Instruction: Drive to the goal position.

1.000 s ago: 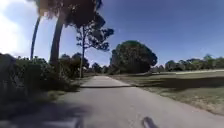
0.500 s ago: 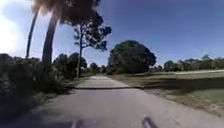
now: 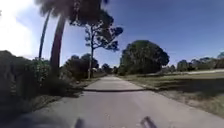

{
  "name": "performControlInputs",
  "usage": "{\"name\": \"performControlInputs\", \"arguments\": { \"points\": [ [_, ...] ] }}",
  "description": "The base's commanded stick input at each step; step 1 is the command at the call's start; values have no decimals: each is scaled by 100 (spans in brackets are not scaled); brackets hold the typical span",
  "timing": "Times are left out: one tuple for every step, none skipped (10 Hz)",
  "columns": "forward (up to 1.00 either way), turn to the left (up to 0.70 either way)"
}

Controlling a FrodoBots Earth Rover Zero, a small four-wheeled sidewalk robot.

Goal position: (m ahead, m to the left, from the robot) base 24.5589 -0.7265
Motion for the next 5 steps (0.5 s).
{"name": "performControlInputs", "arguments": {
  "points": [
    [70,7],
    [70,0],
    [70,0],
    [70,0],
    [70,0]
  ]
}}
